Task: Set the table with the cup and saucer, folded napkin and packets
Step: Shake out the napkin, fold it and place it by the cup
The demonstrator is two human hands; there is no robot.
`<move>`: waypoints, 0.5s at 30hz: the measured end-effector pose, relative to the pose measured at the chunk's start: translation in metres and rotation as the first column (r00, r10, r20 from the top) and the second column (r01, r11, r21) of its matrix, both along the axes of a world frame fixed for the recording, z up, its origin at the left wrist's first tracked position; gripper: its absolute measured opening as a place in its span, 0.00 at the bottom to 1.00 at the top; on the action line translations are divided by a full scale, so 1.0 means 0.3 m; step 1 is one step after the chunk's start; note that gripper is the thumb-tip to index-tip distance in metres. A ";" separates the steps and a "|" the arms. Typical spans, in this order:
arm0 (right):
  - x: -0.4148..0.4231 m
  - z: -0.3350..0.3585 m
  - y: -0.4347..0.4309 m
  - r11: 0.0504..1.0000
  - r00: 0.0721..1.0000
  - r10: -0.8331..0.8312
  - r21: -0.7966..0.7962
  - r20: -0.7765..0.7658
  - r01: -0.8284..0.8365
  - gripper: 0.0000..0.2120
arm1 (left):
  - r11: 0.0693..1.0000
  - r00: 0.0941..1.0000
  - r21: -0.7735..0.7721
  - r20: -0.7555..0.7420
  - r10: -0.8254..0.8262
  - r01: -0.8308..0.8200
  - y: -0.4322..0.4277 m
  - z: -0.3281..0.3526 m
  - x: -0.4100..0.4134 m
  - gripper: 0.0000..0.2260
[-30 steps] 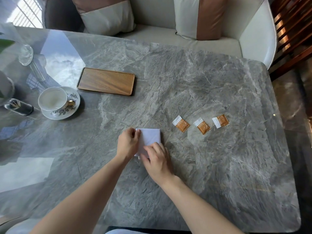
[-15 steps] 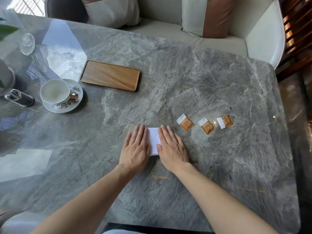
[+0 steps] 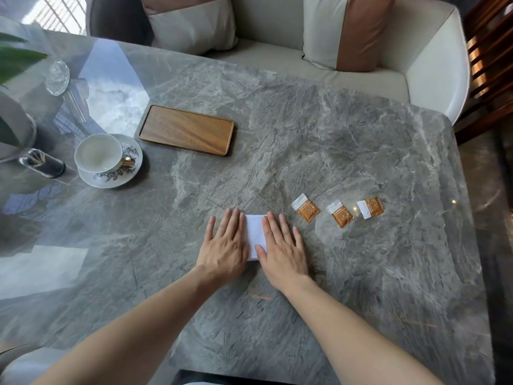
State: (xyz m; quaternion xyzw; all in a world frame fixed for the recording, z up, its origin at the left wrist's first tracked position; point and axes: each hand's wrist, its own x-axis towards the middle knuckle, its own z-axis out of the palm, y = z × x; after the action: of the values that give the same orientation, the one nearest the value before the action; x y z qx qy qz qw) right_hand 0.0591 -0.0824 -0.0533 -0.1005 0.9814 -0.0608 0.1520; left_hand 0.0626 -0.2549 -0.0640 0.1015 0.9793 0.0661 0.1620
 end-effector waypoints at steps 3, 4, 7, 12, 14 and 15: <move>0.024 0.037 -0.036 0.962 0.959 -0.270 -0.058 -0.083 0.265 0.24 | 0.998 0.995 0.015 -0.084 0.059 -0.058 0.021 0.042 -0.066 0.30; 0.031 0.043 -0.049 0.945 0.943 -0.325 -0.049 -0.069 0.322 0.19 | 0.995 0.990 0.022 -0.099 0.097 -0.096 0.030 0.050 -0.089 0.26; 0.045 0.041 -0.070 0.920 0.921 -0.385 -0.064 0.056 0.388 0.14 | 0.986 0.986 -0.003 -0.019 0.165 -0.165 0.050 0.063 -0.129 0.23; 0.069 0.060 -0.062 0.823 0.917 -0.365 -0.405 0.161 0.399 0.09 | 0.933 0.963 0.240 0.052 0.265 -0.269 0.001 0.075 -0.083 0.19; 0.083 0.085 -0.049 0.682 0.903 -0.343 -0.593 0.258 0.429 0.08 | 0.867 0.932 0.343 0.106 0.347 -0.362 -0.022 0.097 -0.028 0.19; 0.085 0.102 -0.050 0.633 0.892 -0.350 -0.630 0.285 0.450 0.08 | 0.833 0.910 0.369 0.120 0.397 -0.412 -0.030 0.110 0.004 0.20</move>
State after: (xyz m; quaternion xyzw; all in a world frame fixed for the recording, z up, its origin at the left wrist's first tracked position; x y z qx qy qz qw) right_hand 0.0848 -0.0972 -0.0226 0.0757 0.8739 -0.4550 0.1534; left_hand 0.0639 -0.2641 -0.0309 -0.0789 0.9426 0.2926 0.1400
